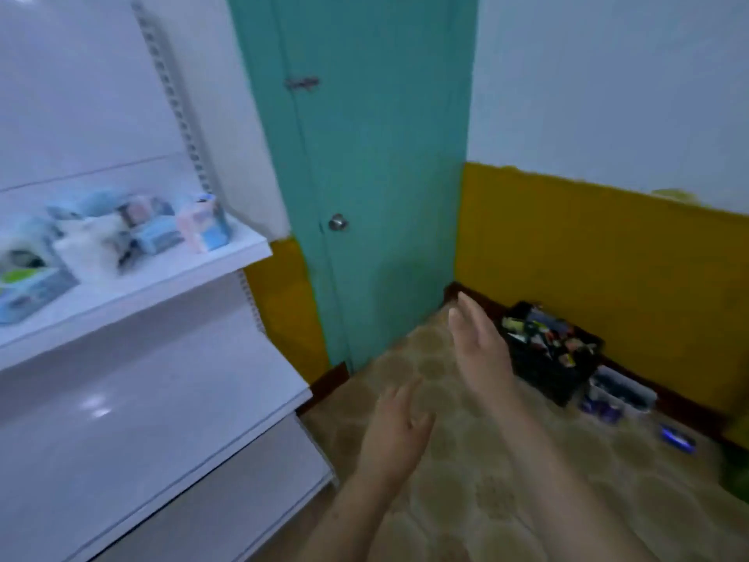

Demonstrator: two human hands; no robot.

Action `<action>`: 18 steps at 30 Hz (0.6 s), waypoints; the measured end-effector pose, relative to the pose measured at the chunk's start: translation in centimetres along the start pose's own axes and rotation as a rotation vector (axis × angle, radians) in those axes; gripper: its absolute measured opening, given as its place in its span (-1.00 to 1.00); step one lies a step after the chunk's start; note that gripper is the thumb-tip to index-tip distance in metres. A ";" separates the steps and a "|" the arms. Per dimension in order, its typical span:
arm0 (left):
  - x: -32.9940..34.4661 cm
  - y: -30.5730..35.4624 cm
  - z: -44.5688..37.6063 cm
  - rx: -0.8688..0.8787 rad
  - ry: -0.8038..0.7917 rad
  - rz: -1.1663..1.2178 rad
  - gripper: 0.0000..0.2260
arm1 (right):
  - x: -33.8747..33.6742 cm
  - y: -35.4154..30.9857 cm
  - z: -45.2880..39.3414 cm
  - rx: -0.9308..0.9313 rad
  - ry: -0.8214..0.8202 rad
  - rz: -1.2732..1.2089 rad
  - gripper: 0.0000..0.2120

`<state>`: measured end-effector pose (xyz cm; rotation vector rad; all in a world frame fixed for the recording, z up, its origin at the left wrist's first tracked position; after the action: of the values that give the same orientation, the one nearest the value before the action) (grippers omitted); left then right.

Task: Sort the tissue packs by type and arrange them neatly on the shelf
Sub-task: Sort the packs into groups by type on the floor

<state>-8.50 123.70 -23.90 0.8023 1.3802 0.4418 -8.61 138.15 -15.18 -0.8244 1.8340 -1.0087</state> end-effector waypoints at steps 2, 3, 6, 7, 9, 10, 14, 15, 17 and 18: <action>-4.3 -2.4 2.6 -0.071 0.095 0.040 -0.58 | 3.9 -4.8 0.9 -0.119 -0.079 -0.009 -0.44; -6.4 -3.4 4.0 -0.100 0.123 0.051 -0.58 | 5.9 -7.1 1.4 -0.162 -0.110 -0.024 -0.44; -13.3 -6.2 7.7 -0.115 0.242 0.053 -0.58 | 11.8 -14.4 3.1 -0.263 -0.198 -0.112 -0.53; -16.0 -7.3 8.8 -0.129 0.303 0.057 -0.61 | 13.9 -17.0 3.7 -0.288 -0.233 -0.144 -0.55; -22.0 -9.6 11.3 -0.164 0.421 0.073 -0.63 | 18.1 -22.7 5.2 -0.351 -0.307 -0.193 -0.57; -24.9 -10.9 12.6 -0.187 0.462 0.085 -0.63 | 20.2 -25.4 6.1 -0.391 -0.338 -0.226 -0.57; -36.8 -16.3 18.4 -0.214 0.640 0.103 -0.64 | 29.5 -35.2 10.7 -0.507 -0.441 -0.325 -0.53; -39.7 -18.0 20.3 -0.232 0.684 0.105 -0.64 | 32.1 -37.7 12.1 -0.518 -0.464 -0.337 -0.53; -45.6 -21.5 24.1 -0.264 0.756 0.091 -0.63 | 37.5 -42.5 15.2 -0.532 -0.504 -0.372 -0.55; -48.0 -22.8 25.6 -0.281 0.783 0.076 -0.62 | 39.7 -44.3 16.3 -0.542 -0.519 -0.387 -0.57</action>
<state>4.29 68.50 -7.55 0.4542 1.9448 1.0598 -4.05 79.83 4.32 -1.6453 1.5228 -0.4356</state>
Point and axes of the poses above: each hand's wrist, its own z-axis away from the middle knuckle, its own x-axis out of the palm, y = z × x, the point moved 5 cm from there along -z, towards the middle knuckle, and after that the axes turned 8 degrees about -x, right-handed, at the moved point
